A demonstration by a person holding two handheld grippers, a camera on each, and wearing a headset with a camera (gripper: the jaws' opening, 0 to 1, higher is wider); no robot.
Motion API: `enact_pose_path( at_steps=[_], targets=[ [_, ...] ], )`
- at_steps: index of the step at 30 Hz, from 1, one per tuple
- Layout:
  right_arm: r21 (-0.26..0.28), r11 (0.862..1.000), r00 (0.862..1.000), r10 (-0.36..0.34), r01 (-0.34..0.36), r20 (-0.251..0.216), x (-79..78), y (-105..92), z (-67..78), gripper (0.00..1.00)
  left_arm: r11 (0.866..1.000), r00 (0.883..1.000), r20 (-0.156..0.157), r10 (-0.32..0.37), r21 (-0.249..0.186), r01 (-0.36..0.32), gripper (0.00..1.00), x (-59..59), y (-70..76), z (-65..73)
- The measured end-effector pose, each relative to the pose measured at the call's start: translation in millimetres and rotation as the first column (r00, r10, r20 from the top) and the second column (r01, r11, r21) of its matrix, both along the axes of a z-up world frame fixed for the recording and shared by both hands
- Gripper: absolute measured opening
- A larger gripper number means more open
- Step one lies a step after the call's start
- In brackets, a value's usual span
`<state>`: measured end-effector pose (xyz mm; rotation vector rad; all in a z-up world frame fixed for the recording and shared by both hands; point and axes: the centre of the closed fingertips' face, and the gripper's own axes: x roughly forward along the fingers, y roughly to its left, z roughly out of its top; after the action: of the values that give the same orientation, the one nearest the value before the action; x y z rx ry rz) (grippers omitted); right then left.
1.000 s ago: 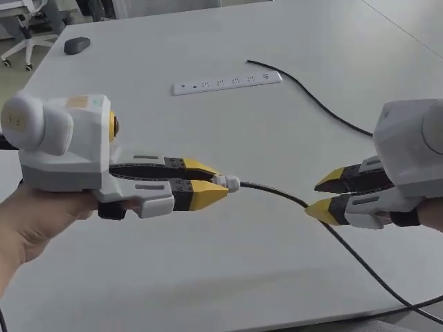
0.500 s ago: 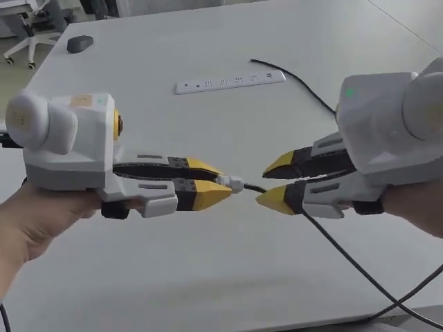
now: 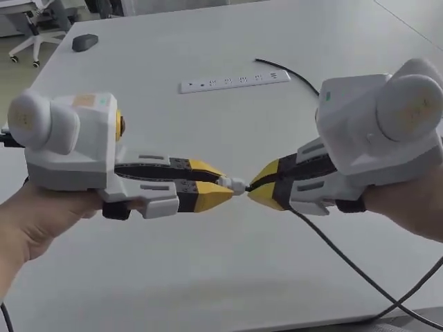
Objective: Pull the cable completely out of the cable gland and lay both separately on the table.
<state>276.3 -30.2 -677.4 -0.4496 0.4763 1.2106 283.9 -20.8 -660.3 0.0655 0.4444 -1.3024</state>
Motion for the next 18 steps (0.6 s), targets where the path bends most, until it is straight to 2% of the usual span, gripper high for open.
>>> enact_pose_path(
  at_steps=[8, 18],
  targets=[
    [-0.02, 1.0, 1.0, -0.011, 0.011, 0.001, 0.6, -9.0, -2.7, 0.0, 1.0, 1.0, 0.006, 0.005, -0.002, -0.005, 0.15, 0.6, 3.1, 1.7],
    [-0.041, 0.997, 0.997, -0.072, 0.071, -0.013, 6.7, -31.4, -8.8, 0.0, 0.999, 0.999, 0.014, 0.037, -0.004, -0.037, 0.15, 5.8, 14.4, 4.5]
  ],
)
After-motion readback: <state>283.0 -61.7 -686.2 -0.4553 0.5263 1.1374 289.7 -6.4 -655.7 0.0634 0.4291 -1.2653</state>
